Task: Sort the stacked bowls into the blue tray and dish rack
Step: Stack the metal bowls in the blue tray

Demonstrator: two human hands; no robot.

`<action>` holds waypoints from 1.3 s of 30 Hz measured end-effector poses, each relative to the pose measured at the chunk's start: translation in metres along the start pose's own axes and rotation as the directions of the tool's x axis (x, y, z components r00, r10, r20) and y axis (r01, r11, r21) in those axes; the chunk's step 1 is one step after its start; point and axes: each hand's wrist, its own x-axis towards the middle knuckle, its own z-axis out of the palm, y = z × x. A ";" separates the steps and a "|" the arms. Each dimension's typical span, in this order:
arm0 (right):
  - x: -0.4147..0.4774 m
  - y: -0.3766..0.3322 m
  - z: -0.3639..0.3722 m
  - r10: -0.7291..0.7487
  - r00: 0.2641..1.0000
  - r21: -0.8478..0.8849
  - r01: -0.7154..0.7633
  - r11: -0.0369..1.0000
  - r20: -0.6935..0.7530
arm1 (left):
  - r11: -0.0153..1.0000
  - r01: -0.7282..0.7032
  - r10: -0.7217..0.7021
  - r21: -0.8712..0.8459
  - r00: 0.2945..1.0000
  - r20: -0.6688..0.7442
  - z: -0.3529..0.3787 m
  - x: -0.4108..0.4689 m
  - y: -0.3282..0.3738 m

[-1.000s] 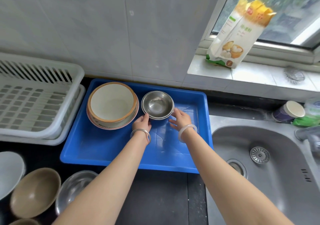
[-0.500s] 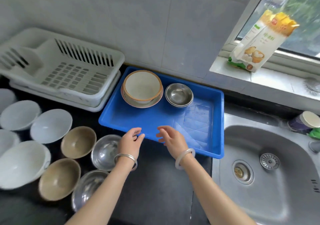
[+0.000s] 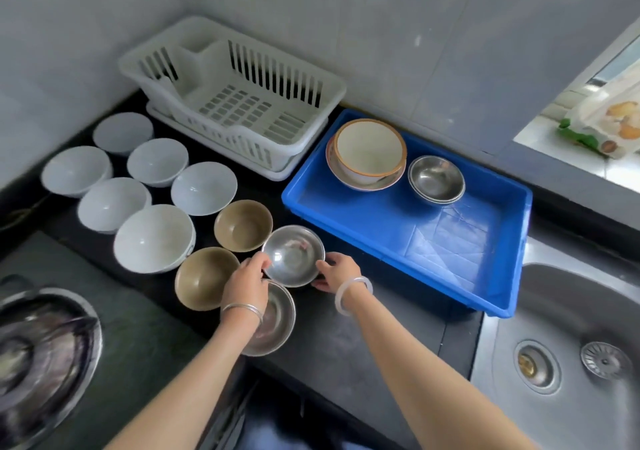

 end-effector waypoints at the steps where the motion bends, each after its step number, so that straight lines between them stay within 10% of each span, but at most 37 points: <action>1: -0.001 -0.002 0.000 -0.004 1.000 0.030 0.004 1.000 -0.002 | 1.000 -0.012 0.012 0.001 1.000 0.003 0.000 0.002 0.000; 25: -0.058 0.022 -0.067 -0.175 0.962 -0.057 0.166 0.984 -0.210 | 0.977 0.104 -0.075 -0.188 0.985 0.158 0.017 0.027 0.020; 31: -0.056 0.027 -0.061 -0.220 0.938 -0.176 0.177 0.968 -0.267 | 0.688 0.443 -0.254 -0.575 0.889 0.381 0.021 0.028 0.021; 39: -0.047 0.036 -0.051 -0.204 0.947 -0.200 0.155 0.967 -0.249 | 0.623 0.502 -0.255 -0.600 0.856 0.450 0.024 0.019 0.023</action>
